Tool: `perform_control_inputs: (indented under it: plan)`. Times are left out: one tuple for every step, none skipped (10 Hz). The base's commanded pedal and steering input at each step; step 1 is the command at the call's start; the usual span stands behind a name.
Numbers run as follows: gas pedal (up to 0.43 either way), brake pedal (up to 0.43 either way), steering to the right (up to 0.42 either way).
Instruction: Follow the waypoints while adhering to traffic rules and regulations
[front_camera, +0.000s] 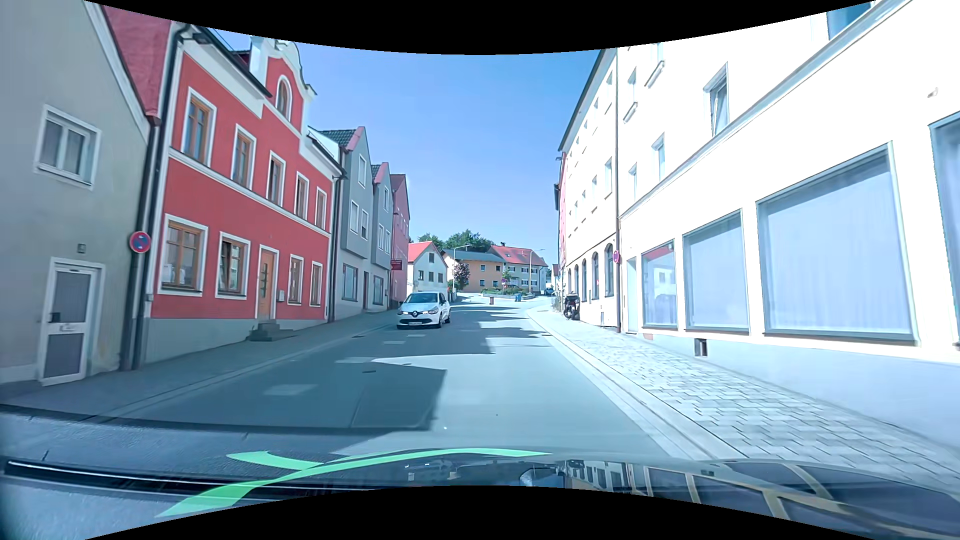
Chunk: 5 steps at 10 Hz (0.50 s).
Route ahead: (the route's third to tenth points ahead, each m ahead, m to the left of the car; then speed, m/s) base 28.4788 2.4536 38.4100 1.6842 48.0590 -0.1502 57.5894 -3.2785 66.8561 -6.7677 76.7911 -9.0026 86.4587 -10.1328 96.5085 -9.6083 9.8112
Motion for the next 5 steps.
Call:
perform_control_inputs:
  plan:
    - [0.22,0.0,-0.013]
    - [0.209,0.0,-0.013]
    - [0.209,0.0,-0.013]
    - [0.209,0.0,-0.013]
    - [0.209,0.0,-0.011]
